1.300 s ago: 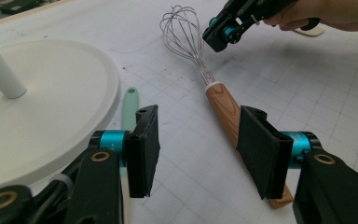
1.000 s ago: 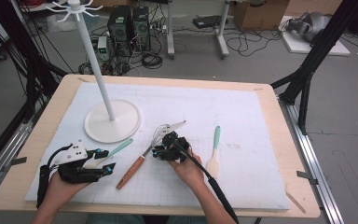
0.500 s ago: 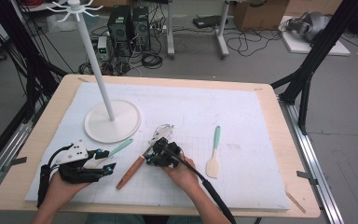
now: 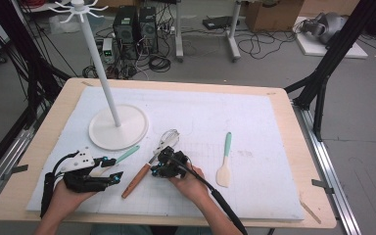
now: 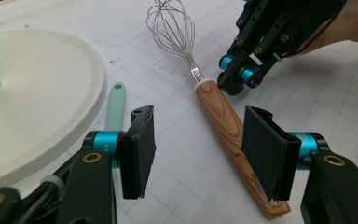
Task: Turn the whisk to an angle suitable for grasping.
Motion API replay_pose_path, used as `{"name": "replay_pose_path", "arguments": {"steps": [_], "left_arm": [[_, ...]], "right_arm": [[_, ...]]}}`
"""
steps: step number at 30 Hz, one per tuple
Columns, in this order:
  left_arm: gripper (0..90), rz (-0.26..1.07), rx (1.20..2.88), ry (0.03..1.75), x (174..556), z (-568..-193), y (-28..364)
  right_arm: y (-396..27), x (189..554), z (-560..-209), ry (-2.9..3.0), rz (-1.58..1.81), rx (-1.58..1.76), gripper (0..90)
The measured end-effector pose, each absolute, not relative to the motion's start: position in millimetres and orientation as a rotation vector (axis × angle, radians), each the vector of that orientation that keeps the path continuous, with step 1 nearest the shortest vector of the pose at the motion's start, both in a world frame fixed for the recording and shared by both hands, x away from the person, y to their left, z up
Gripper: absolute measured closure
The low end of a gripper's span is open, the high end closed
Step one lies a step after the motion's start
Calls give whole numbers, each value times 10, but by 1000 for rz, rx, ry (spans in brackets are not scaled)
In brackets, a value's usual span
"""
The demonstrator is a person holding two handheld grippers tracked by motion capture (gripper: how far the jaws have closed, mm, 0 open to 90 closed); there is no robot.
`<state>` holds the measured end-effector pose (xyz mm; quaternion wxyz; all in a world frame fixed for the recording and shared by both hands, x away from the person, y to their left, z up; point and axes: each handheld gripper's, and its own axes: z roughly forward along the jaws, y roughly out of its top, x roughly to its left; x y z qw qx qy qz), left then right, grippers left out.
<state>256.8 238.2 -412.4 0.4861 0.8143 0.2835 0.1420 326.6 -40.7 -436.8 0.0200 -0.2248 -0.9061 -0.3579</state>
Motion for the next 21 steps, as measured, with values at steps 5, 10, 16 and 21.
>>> {"name": "replay_pose_path", "arguments": {"steps": [5,10,16,21], "left_arm": [[443,347,1985,688,2568,-4126,2377],[440,350,1985,685,2568,-4119,2385],[436,353,1978,689,2570,-4113,2404],[426,349,1974,692,2569,-4115,2397]], "right_arm": [[-384,3228,-4365,-2796,-1102,-670,892],[-320,3130,-4356,-2797,-1088,-603,892],[-226,3046,-4362,-2790,-1074,-538,892],[-175,3039,-4376,-2787,-1073,-530,892]]}}
